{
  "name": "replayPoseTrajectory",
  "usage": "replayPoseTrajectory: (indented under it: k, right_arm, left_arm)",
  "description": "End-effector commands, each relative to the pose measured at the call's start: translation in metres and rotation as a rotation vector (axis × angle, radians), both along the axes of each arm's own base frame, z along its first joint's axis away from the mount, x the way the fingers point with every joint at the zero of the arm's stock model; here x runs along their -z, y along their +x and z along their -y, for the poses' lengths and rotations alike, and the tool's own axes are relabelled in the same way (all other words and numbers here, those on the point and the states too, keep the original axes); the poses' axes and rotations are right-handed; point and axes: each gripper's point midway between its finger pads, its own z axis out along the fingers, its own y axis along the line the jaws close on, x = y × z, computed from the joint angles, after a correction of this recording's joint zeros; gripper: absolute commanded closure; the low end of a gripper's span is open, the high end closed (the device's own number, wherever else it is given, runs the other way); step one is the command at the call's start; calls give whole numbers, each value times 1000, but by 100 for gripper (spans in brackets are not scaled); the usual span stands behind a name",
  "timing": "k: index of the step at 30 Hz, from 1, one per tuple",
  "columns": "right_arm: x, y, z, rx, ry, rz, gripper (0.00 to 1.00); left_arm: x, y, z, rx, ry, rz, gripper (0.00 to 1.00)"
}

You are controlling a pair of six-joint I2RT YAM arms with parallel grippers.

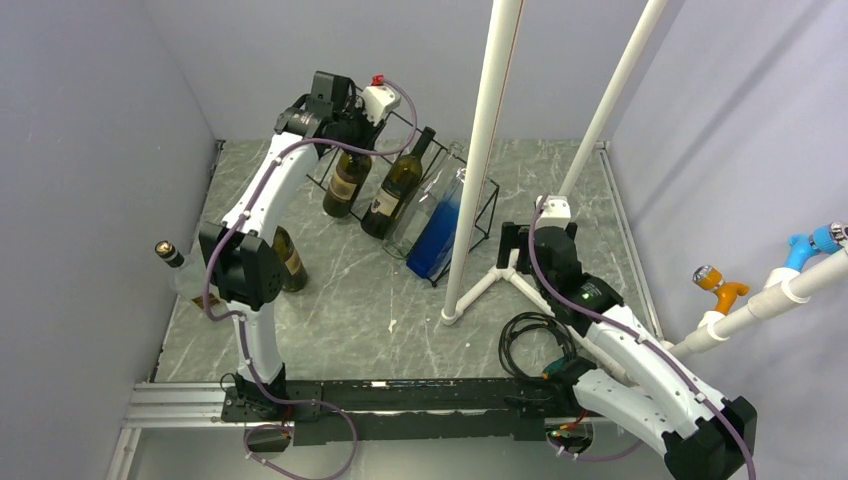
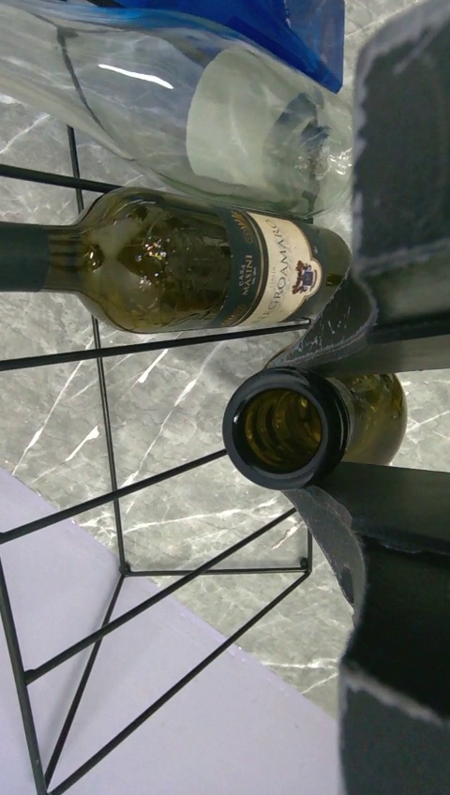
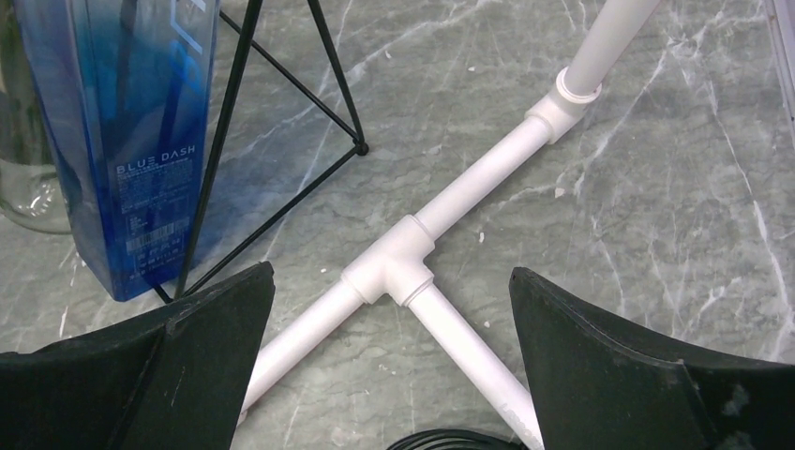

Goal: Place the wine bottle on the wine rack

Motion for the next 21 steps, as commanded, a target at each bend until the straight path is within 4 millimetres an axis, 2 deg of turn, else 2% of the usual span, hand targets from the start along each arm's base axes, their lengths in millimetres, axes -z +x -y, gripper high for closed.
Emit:
replayPoseTrajectory:
  k: [1, 7, 10, 16, 19, 21]
  right_arm:
    - [-20, 10, -1, 16, 1, 46, 0]
    - [-19, 15, -3, 12, -15, 40, 0]
    - [-18, 18, -5, 7, -18, 38, 0]
    - [-13, 21, -10, -7, -16, 21, 0]
    - [-11, 22, -12, -11, -13, 15, 0]
    - [-10, 21, -12, -10, -12, 12, 0]
  left_arm:
    - [-55, 21, 7, 9, -82, 167, 100]
    - [-47, 26, 13, 12, -110, 145, 100]
    - [-52, 26, 16, 11, -135, 152, 100]
    - [-78, 15, 29, 61, -226, 178, 100]
    - [-78, 13, 30, 67, -236, 184, 100]
    - [-72, 16, 30, 66, -226, 169, 100]
